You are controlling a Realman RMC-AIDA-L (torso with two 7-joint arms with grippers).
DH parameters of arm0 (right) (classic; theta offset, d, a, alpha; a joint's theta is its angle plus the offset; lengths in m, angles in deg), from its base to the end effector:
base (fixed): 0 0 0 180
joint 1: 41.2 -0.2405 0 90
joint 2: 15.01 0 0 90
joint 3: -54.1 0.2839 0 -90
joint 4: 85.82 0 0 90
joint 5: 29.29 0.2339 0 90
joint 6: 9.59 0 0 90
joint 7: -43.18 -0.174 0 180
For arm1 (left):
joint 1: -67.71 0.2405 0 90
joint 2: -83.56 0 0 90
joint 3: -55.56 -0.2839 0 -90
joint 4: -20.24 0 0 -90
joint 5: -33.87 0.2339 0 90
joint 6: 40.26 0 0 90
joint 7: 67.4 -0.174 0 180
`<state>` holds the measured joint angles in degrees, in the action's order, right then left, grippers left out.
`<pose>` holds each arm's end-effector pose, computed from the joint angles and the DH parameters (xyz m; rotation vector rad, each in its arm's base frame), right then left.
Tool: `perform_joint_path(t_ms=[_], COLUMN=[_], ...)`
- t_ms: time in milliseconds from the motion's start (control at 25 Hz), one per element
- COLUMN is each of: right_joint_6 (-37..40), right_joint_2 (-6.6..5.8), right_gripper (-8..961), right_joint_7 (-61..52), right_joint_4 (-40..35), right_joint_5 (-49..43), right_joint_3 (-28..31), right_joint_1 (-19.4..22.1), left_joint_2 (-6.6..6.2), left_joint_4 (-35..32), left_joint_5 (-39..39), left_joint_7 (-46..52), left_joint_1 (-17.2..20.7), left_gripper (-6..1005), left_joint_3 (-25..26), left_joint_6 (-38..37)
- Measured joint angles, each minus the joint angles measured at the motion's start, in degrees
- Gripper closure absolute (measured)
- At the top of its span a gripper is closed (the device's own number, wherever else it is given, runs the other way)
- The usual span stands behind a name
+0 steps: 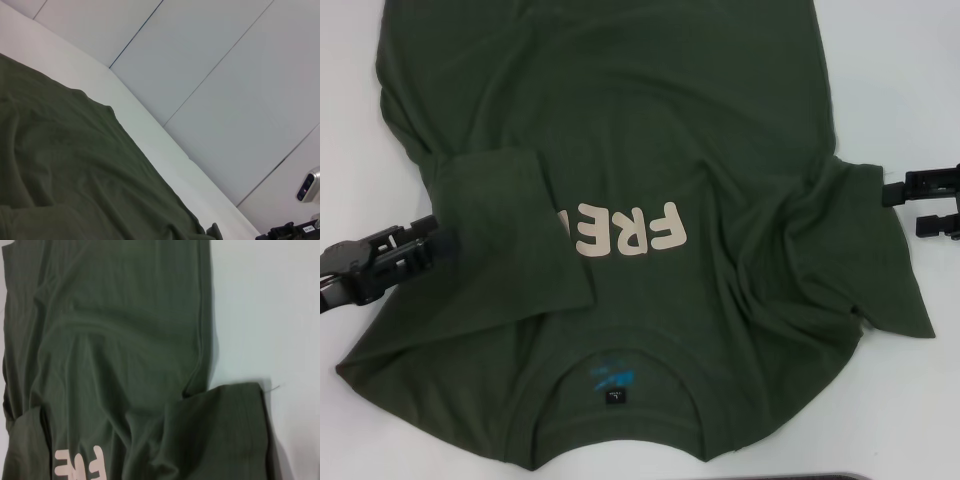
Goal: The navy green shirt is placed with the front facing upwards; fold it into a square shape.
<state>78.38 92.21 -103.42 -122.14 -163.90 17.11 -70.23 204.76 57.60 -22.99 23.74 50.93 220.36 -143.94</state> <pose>0.3881 0.3586 0.0400 -1.9561 2.1471 0.2901 -0.3636 0.2642 -0.0108 -2.3561 -1.2960 -1.0163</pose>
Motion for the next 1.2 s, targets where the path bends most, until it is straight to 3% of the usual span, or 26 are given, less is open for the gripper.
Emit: perform_joint_path(t_ms=[1200], right_joint_6=[-1.9], right_joint_2=[0.60], right_gripper=[143], right_joint_7=[0.0], right_joint_4=[1.4], right_joint_5=[0.0], right_joint_3=[-1.3], right_joint_1=[-0.3], left_joint_2=[0.09], left_joint_4=[0.0], left_joint_5=[0.0], left_joint_7=[0.0], left_joint_1=[-0.1], left_gripper=[446], left_joint_3=[0.0], left_joint_6=[1.3])
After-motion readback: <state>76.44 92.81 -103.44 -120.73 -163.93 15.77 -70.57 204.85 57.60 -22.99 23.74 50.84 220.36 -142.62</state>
